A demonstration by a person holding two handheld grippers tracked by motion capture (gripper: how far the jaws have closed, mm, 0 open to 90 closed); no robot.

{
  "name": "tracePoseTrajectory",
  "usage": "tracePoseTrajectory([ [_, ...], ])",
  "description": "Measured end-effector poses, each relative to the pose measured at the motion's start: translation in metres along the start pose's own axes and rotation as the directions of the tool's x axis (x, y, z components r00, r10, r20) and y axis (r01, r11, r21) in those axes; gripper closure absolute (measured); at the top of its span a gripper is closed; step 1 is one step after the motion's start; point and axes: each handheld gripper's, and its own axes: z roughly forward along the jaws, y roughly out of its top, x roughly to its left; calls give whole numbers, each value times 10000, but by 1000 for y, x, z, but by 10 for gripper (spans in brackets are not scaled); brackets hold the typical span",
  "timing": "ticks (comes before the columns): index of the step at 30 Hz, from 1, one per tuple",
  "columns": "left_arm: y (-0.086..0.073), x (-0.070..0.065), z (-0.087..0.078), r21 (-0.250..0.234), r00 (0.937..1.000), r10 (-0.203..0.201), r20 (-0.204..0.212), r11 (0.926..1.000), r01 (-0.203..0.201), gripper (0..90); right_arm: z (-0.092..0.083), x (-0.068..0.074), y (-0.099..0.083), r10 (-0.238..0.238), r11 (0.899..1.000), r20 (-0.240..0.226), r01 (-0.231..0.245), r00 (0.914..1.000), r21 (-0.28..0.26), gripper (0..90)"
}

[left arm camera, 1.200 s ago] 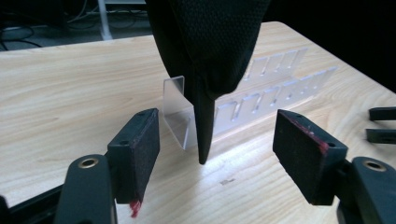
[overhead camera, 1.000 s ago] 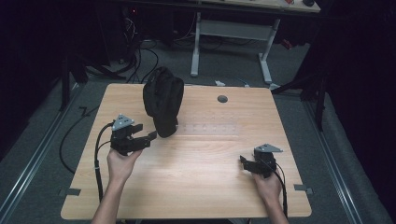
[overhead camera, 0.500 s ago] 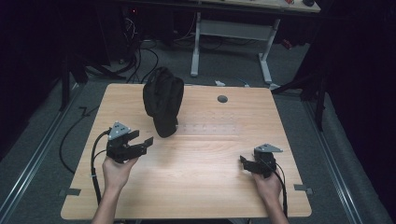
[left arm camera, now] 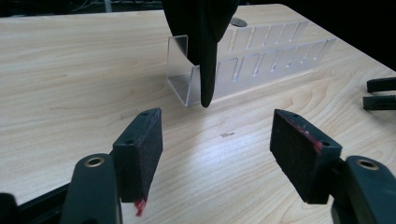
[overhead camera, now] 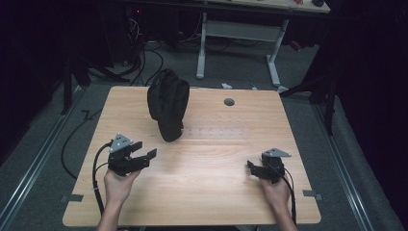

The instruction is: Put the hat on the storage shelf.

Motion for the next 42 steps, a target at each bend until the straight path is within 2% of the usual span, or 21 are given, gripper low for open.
tracePoseTrajectory([
  [12, -12, 8, -1, 126, 9997, -198, -166, 9997, 201, 322, 0, 0, 0, -9, 10000, -5, 9, 10000, -1, 317],
  [16, -19, 12, 0, 80, 9994, -6, -351, 10000, 9, 312, 0, 0, 0, -13, 10000, -4, 13, 10000, 0, 317],
  [22, -28, 20, 3, 228, 9981, 49, -613, 9997, -35, 306, 0, 0, 0, -12, 10000, -3, 12, 10000, -2, 317],
  [27, -34, 26, 5, 276, 9979, -33, -643, 9996, 51, 304, 0, 0, 0, -10, 10000, -4, 10, 10000, 1, 317],
  [34, -42, 31, 10, 445, 9980, 94, -625, 9990, -66, 296, 0, 0, 0, -8, 10000, -2, 8, 10000, 1, 317],
  [42, -50, 35, 19, 613, 9958, 382, -828, 9976, -332, 293, 0, 0, 0, -11, 10000, -3, 11, 10000, 1, 317],
])
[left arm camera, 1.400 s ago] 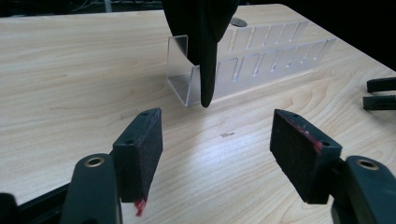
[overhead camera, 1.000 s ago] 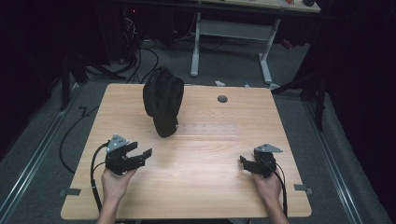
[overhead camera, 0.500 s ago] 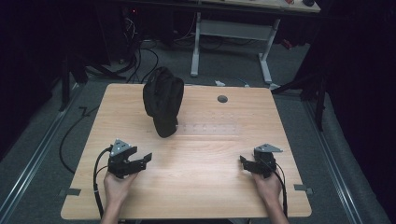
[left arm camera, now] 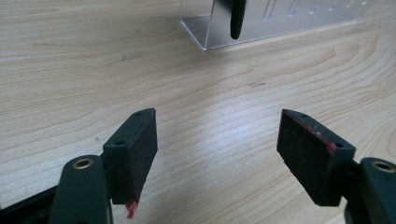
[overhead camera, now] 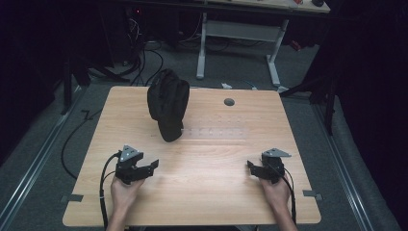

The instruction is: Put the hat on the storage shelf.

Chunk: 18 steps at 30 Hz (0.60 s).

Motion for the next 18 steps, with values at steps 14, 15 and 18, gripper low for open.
tracePoseTrajectory([
  [14, -14, 5, 18, 213, 9989, 272, -383, 9994, -264, 293, 0, 0, 0, 0, 10000, 1, 0, 10000, 1, 317],
  [15, -15, 6, 19, 242, 9987, 298, -408, 9993, -288, 294, 0, 0, 0, 1, 10000, 1, -1, 10000, 0, 317],
  [18, -18, 7, 23, 293, 9973, 447, -576, 9986, -431, 294, 0, 0, 0, 0, 10000, 2, 0, 10000, 0, 317],
])
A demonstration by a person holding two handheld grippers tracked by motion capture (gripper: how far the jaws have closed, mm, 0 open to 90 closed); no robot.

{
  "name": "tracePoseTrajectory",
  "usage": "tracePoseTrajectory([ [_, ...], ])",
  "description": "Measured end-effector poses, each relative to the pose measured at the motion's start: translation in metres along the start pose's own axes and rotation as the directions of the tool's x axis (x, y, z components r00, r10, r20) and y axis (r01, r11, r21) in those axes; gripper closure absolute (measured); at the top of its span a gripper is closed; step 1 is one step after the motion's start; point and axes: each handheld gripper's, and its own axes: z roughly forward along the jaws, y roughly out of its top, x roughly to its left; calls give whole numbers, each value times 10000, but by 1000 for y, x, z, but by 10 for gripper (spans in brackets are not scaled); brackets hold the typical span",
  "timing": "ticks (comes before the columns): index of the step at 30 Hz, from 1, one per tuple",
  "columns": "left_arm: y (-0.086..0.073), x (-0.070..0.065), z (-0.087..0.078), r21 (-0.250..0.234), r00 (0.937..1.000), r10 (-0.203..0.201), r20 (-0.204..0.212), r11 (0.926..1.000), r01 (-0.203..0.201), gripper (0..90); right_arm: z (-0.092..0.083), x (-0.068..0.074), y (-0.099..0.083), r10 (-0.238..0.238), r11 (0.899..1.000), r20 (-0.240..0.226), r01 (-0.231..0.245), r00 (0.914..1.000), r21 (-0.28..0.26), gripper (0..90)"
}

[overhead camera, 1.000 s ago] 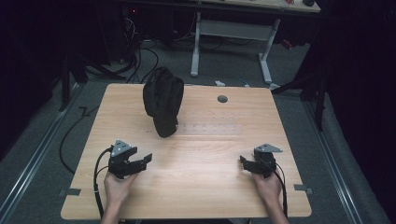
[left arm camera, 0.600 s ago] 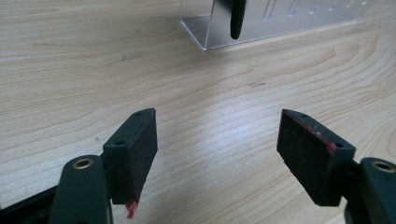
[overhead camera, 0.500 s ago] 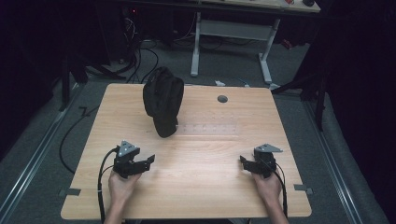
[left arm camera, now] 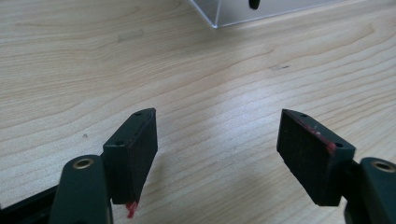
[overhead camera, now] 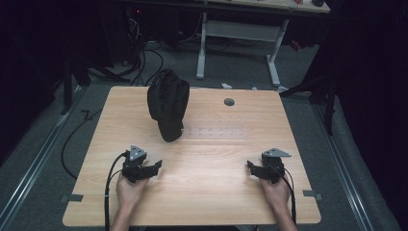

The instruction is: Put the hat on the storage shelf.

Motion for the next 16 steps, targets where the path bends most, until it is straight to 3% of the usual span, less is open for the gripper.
tracePoseTrajectory([
  [3, -4, 2, 4, 47, 9997, -67, -247, 10000, 69, 296, 0, 0, 0, -1, 10000, -1, 1, 10000, 0, 317],
  [6, -6, 1, 5, 77, 9990, 158, -429, 9999, -155, 298, 0, 0, 0, -4, 10000, -4, 4, 10000, 0, 317],
  [10, -11, -3, 7, 149, 9945, 803, -675, 9967, -795, 294, 0, 0, 0, -2, 10000, -4, 2, 10000, -1, 317],
  [16, -11, -3, 7, 110, 9947, 718, -733, 9974, -712, 286, 0, 0, 0, -3, 10000, -4, 3, 10000, 0, 317],
])
